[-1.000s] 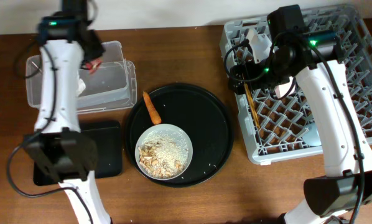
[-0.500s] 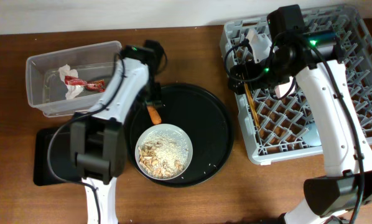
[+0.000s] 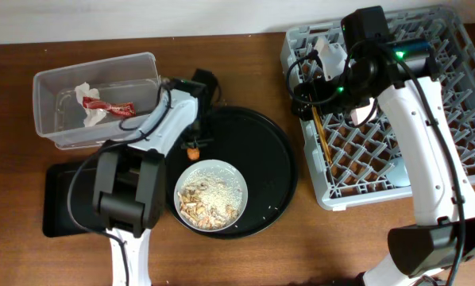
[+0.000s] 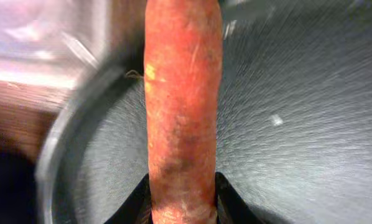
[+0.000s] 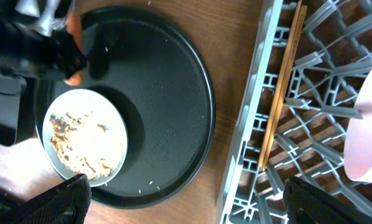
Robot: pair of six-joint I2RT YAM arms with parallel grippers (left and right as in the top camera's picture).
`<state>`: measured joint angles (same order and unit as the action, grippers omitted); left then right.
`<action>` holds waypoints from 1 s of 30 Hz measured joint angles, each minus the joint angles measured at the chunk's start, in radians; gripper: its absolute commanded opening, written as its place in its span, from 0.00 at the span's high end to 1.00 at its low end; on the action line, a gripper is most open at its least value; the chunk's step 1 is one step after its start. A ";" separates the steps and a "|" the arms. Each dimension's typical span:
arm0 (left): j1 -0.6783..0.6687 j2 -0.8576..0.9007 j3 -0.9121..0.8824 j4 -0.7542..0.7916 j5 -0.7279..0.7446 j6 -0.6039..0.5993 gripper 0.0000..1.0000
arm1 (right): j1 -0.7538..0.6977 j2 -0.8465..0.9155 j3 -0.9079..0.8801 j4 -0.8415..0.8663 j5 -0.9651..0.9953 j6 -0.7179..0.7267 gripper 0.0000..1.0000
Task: Sort waste into correct bins and load items into the dishwasher rack
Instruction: 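Pick the carrot with the left gripper and place it on the black tray, then grasp the white plate with the left gripper and tip scraps onto the black tray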
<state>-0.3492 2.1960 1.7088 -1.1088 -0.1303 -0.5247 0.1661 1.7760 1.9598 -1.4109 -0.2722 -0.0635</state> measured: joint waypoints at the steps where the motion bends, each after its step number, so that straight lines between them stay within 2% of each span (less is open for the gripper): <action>1: 0.014 -0.020 0.077 -0.042 -0.001 0.000 0.80 | 0.000 0.000 0.000 0.001 0.000 0.000 0.02; 4: 0.043 -0.145 0.170 -0.124 0.000 -0.001 0.81 | 0.000 0.000 0.000 0.000 0.000 0.000 0.02; 5: 0.055 -0.187 0.182 -0.164 0.001 -0.005 0.87 | 0.000 0.000 0.000 0.001 0.000 0.000 0.02; 8: 0.175 -0.287 0.198 -0.442 -0.017 -0.080 0.96 | 0.000 0.000 0.000 0.001 0.000 0.000 0.02; 10: 0.294 -0.287 0.122 -0.520 -0.030 -0.134 0.97 | 0.000 0.000 0.000 0.000 0.000 0.000 0.02; 12: 0.364 -0.306 -0.019 -0.468 -0.036 -0.155 0.97 | 0.000 0.000 0.000 0.000 0.000 0.000 0.02; 13: 0.387 -0.319 -0.101 -0.437 -0.039 -0.160 0.81 | 0.000 0.000 0.000 0.002 0.000 0.001 0.02; 14: 0.412 -0.339 -0.201 -0.364 -0.037 -0.168 0.47 | 0.000 0.000 0.000 0.002 0.000 0.000 0.02; 15: 0.430 -0.357 -0.274 -0.319 -0.037 -0.173 0.38 | 0.000 0.000 0.000 0.001 0.000 0.000 0.02; 17: 0.468 -0.375 -0.338 -0.284 -0.035 -0.183 0.38 | 0.000 0.000 0.000 0.001 0.000 0.000 0.02; 21: 0.466 -0.416 -0.305 -0.270 -0.015 -0.156 0.36 | 0.000 0.000 0.000 0.000 0.000 0.000 0.02; 23: 0.406 -0.462 -0.255 -0.240 0.015 -0.099 0.36 | 0.000 0.000 0.000 0.000 0.000 0.000 0.02; 25: 0.260 -0.505 -0.239 -0.176 0.049 -0.002 0.37 | 0.000 0.000 0.000 0.001 0.000 0.000 0.02; 27: 0.036 -0.499 -0.239 -0.127 0.076 0.069 0.39 | 0.000 0.000 0.000 0.001 0.000 0.000 0.02; 29: -0.192 -0.441 -0.238 -0.100 0.048 0.100 0.45 | 0.000 0.000 0.000 0.001 0.000 0.001 0.02; 30: -0.273 -0.399 -0.239 -0.102 0.016 0.111 0.45 | 0.000 0.000 0.000 0.000 0.000 0.000 0.02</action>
<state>-0.6224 1.7966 1.4700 -1.2110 -0.1139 -0.4133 0.1661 1.7760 1.9598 -1.4105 -0.2722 -0.0635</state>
